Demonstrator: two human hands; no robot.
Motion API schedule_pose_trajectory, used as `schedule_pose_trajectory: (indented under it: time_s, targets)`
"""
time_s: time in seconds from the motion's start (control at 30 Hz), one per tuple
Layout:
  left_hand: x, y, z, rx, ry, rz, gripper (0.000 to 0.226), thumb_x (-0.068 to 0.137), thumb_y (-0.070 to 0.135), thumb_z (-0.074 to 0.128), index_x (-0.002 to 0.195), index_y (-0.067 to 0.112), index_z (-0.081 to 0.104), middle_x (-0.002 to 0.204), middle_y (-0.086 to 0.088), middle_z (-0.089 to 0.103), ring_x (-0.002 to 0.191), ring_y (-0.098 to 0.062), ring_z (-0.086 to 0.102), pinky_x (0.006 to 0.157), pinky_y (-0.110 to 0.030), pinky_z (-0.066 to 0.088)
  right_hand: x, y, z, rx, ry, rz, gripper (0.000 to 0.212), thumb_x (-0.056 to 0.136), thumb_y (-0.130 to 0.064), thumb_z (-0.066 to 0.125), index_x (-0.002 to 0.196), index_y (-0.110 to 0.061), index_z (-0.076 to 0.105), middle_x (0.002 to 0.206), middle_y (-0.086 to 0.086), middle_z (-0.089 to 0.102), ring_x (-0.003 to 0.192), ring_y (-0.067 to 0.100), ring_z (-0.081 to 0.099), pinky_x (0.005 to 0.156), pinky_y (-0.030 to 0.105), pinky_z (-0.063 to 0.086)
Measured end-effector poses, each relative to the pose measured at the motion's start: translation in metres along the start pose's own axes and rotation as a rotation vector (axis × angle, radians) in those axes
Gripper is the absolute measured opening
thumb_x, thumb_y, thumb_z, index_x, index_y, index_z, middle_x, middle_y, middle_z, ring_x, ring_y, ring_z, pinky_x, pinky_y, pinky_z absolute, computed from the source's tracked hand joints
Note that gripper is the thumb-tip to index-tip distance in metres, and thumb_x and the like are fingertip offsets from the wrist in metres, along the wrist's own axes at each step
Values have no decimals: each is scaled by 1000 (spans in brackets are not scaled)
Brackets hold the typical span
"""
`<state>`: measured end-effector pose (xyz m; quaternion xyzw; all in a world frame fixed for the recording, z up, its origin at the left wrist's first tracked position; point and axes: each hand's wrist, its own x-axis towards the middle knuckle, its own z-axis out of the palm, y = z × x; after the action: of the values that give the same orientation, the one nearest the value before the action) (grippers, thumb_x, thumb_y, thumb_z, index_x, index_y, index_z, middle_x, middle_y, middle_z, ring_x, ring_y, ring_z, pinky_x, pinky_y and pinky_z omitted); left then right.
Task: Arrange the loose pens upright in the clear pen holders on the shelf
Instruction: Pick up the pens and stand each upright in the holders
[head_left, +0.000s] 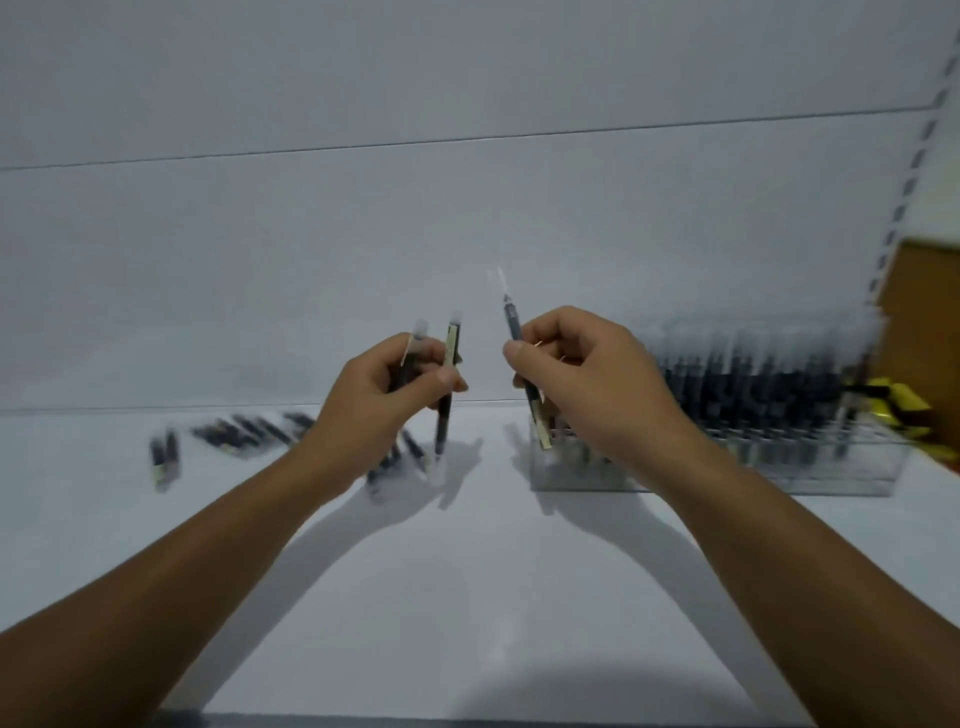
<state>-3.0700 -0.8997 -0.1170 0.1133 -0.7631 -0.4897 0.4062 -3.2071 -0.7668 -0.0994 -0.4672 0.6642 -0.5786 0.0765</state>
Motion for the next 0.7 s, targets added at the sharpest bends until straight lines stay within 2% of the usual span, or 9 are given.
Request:
schedule_pose_trajectory:
  time_s: [0.07,0.2,0.37,0.47,0.57,0.63,0.7]
  targets:
    - [-3,4,34,-106,-46,-8,9,88,1,60,92,9,62,74,1,72,71,-6,67,64,-13,47,-8,4,-33,-43,50,10,9,91,-31,66,89,-23,64,76,-2,68,61,8,59,59,26,50]
    - [-7,12,108,-299,-165,-41,12,88,2,59,87,14,61,73,1,72,71,-6,67,61,-12,46,-26,23,-94,-136,180,68,10,90,-30,67,88,-20,65,81,8,69,61,9,56,60,28,50]
    - [-6,22,184,-385,-340,-47,9,88,5,62,91,13,63,78,0,72,78,-8,68,67,-15,49,-47,38,-158,-212,320,112,11,91,-25,67,90,-15,67,80,10,69,63,10,57,60,28,46]
    - [-9,22,212,-402,-373,-42,9,89,4,62,97,6,63,83,-14,69,81,-11,69,72,-18,51,-53,43,-186,-245,384,133,9,91,-26,66,91,-16,67,83,10,69,65,11,59,59,28,48]
    - [-17,15,225,-412,-372,-27,11,88,3,62,98,0,61,92,-32,58,85,-27,65,76,-25,56,-53,48,-205,-284,451,138,7,91,-25,66,89,-19,67,83,7,69,62,5,61,55,22,48]
    - [-20,11,225,-430,-360,-36,12,86,5,63,97,0,62,94,-33,56,91,-37,61,81,-30,55,-51,50,-210,-305,482,140,8,92,-23,64,92,-16,67,84,6,70,63,1,62,53,19,51]
    - [-20,8,224,-459,-341,-56,17,80,14,66,95,6,64,93,-31,58,86,-35,60,79,-29,54,-45,55,-212,-318,497,143,8,92,-21,64,94,-13,67,88,8,70,70,5,66,60,25,54]
